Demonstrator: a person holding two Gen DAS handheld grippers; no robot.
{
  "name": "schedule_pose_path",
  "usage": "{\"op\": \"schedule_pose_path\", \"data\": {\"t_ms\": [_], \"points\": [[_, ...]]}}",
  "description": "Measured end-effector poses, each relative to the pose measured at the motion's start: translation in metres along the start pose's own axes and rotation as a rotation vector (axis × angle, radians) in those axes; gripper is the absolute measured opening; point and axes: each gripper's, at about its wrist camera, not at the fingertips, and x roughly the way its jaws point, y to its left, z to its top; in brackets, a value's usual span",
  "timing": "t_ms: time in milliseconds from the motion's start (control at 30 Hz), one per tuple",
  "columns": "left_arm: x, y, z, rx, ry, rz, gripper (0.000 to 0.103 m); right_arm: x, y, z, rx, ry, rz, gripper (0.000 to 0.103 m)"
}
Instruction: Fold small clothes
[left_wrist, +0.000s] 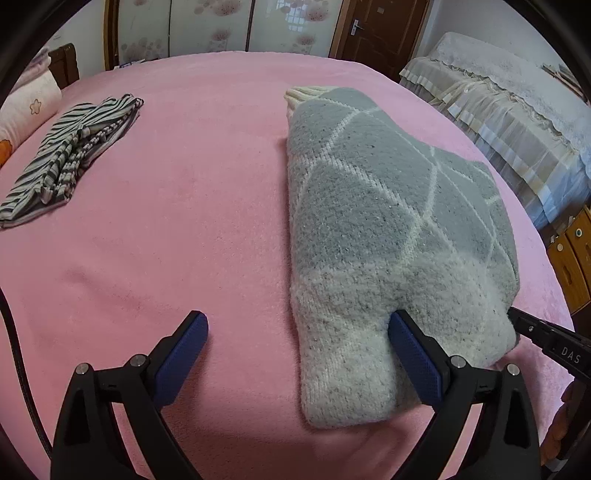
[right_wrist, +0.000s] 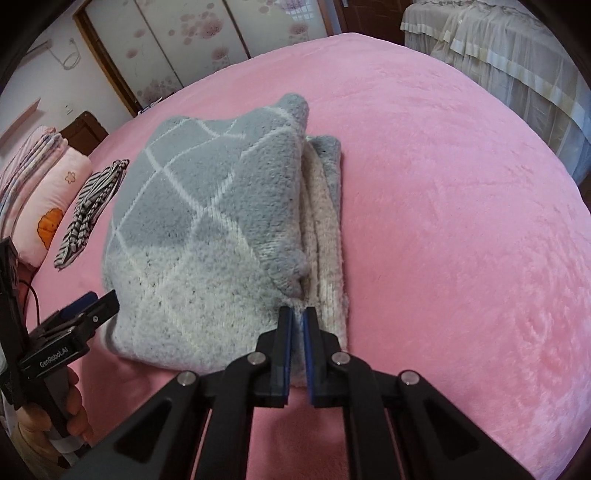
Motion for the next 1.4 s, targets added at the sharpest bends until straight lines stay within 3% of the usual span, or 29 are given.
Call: {"op": "schedule_pose_path", "data": {"t_ms": [300, 533, 567, 633, 733, 833, 967, 1133, 1167, 1233, 1267, 1400], "points": [[-0.026, -0.009, 0.016, 0.118, 0.018, -0.001, 0.097, -0.022, 0.013, 0.011, -0.095, -0.025, -0.023, 0.009], [-0.051, -0.012, 0.038, 0.153, -0.026, -0.013, 0.097, -0.045, 0.03, 0.032, -0.164, -0.064, -0.05, 0.012], [-0.052, -0.011, 0.045, 0.146, -0.028, -0.014, 0.097, -0.048, 0.035, 0.038, -0.172, -0.073, -0.051, 0.014], [-0.051, -0.011, 0.059, 0.131, -0.033, -0.012, 0.097, -0.052, 0.044, 0.053, -0.182, -0.097, -0.049, 0.036], [-0.046, -0.011, 0.081, 0.111, -0.054, -0.026, 0.097, -0.054, 0.055, 0.075, -0.203, -0.138, -0.044, 0.054], [-0.036, -0.013, 0.096, 0.068, -0.068, -0.041, 0.097, -0.046, 0.066, 0.092, -0.221, -0.14, -0.039, 0.06], [-0.009, -0.009, 0.104, 0.017, -0.023, -0.045, 0.097, -0.019, 0.068, 0.108, -0.25, -0.109, -0.037, 0.062], [0.016, -0.006, 0.099, 0.0, 0.025, -0.046, 0.097, 0.022, 0.048, 0.106, -0.276, 0.009, -0.139, 0.065], [0.019, -0.006, 0.097, 0.001, 0.017, -0.057, 0.097, 0.029, 0.04, 0.103, -0.279, 0.028, -0.14, 0.069], [0.022, -0.006, 0.094, -0.009, 0.01, -0.069, 0.101, 0.032, 0.021, 0.098, -0.246, 0.018, -0.141, 0.094], [0.025, -0.004, 0.093, -0.021, 0.011, -0.072, 0.103, 0.033, 0.012, 0.096, -0.221, 0.019, -0.134, 0.099], [0.039, 0.006, 0.092, -0.091, 0.042, -0.146, 0.103, 0.048, -0.025, 0.093, -0.06, 0.082, 0.026, 0.102]]}}
